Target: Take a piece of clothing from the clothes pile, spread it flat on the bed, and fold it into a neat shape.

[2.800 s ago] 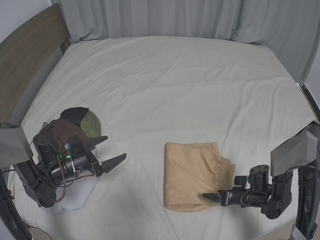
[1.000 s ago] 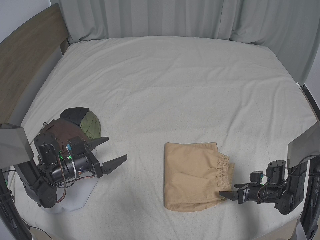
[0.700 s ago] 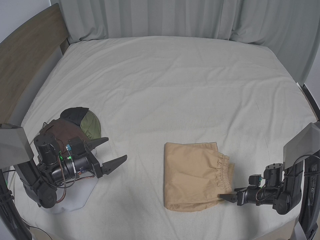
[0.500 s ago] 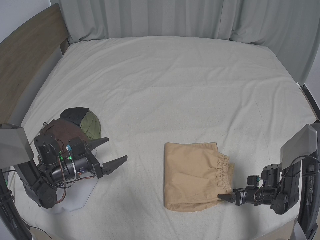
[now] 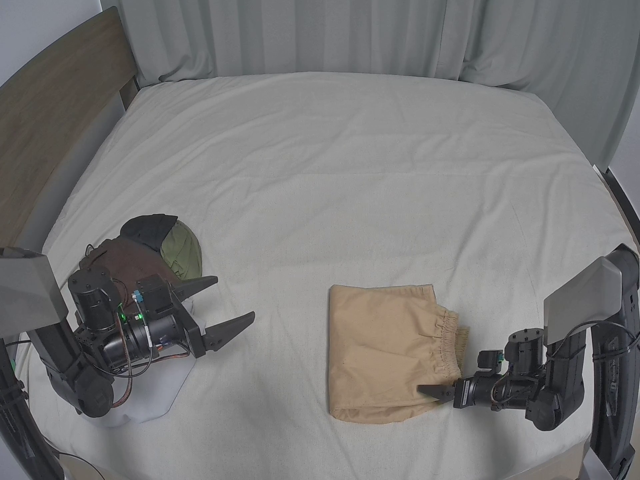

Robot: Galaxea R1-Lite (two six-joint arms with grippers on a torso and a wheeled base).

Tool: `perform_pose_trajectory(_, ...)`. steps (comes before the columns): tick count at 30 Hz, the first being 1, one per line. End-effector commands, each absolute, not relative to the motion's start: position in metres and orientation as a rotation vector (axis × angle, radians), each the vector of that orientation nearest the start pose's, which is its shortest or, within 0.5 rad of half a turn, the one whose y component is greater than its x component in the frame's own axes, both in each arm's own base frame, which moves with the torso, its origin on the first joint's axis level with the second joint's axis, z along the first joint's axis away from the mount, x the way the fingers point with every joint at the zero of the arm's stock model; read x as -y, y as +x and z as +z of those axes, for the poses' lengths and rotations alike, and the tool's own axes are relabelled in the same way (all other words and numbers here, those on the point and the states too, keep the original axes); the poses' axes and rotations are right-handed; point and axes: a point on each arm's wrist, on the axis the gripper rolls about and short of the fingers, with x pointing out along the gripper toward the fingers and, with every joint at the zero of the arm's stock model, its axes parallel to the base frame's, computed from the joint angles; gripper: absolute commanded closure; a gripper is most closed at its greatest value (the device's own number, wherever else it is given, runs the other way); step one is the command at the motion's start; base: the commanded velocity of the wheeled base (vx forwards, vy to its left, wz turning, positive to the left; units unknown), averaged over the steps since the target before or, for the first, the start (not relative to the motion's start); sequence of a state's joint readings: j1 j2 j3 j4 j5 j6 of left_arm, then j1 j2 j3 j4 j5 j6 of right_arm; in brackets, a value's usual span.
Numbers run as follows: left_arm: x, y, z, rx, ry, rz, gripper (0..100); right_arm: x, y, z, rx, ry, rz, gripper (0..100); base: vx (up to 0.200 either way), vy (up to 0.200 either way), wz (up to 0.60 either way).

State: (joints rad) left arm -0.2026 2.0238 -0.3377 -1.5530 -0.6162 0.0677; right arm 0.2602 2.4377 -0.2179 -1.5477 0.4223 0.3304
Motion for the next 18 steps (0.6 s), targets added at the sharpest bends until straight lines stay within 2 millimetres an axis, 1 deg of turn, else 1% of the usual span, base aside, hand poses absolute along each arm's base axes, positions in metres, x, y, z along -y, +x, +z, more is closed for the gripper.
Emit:
perform_pose_trajectory(1, 0.0697, 0.2746, 0.0745, -0.105, 0.036, -0.822, 0, -0.0781, 0.2522, -0.0528, -0.778, 0.359, 0.545, 0, 0.000, 0.000, 0.00)
perform_pose_trajectory(12, 0.0697, 0.2746, 0.0745, -0.105, 0.036, -0.822, 0, -0.0777, 0.2524, -0.0524, -0.776, 0.360, 0.543, 0, 0.000, 0.000, 0.00)
perform_pose_trajectory(13, 0.0692, 0.2747, 0.0745, -0.105, 0.036, -0.820, 0, -0.0776, 0.2521, -0.0524, -0.777, 0.360, 0.543, 100, 0.000, 0.000, 0.00)
perform_pose_trajectory(18, 0.0696, 0.2743, 0.0743, -0.106, 0.037, -0.822, 0, -0.0780, 0.2520, -0.0520, -0.776, 0.358, 0.545, 100, 0.000, 0.000, 0.00)
